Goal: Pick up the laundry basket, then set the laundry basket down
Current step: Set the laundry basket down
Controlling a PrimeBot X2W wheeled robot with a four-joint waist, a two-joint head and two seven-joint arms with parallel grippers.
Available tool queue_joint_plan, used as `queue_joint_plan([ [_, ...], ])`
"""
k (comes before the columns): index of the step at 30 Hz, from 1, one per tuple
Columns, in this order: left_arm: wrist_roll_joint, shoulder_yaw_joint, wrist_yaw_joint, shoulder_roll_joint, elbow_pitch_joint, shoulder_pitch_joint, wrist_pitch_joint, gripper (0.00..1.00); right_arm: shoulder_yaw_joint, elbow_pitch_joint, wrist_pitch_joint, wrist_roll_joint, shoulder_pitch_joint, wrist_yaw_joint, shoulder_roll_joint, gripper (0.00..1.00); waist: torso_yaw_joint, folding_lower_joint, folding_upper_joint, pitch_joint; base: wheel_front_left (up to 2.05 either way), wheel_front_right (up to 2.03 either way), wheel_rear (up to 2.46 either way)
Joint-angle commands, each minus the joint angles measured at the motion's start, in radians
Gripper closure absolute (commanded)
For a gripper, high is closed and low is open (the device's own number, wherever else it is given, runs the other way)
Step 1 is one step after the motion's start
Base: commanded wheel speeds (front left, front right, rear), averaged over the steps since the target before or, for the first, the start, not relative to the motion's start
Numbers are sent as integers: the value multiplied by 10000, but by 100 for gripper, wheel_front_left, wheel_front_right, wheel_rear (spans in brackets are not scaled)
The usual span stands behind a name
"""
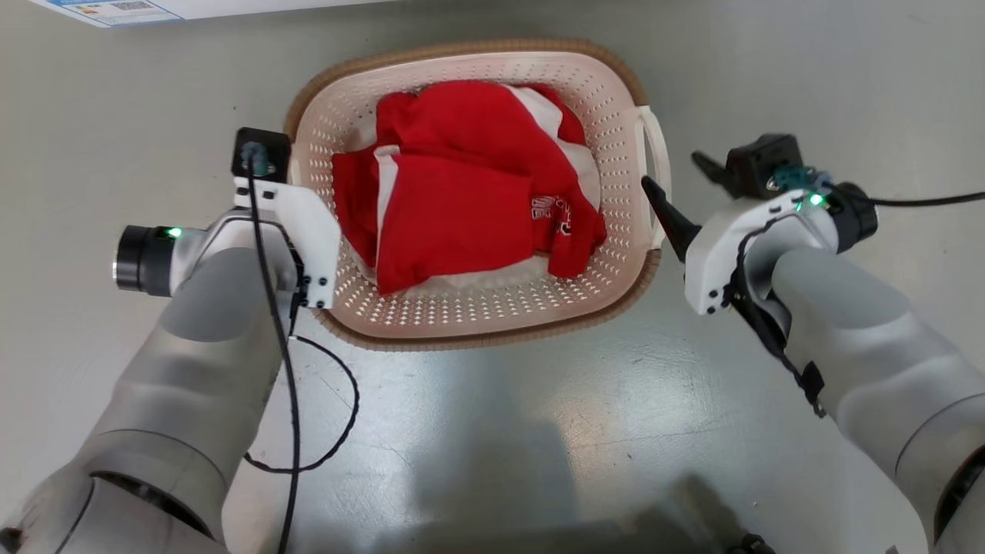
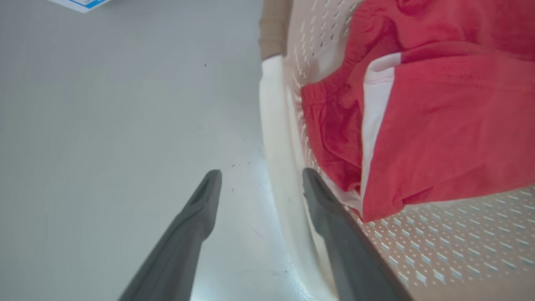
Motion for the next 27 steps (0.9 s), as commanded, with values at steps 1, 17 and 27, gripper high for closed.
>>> queue_joint_plan([
  [1, -58, 146, 134, 294, -31, 4, -28, 0, -70, 24, -134, -103, 337, 35, -45, 0, -10, 0, 0, 4, 0, 0, 0],
  [17, -363, 257, 262, 352, -27, 337, -480, 0, -1657, -191, -136, -1382, 651, 35, -38, 0, -172, 0, 0, -478, 0, 0, 0],
  [27, -986, 735, 8, 204, -27, 1227, -1605, 0, -3914, -964, -137, -3129, 1343, 35, -264, 0, -295, 0, 0, -1597, 0, 0, 0],
])
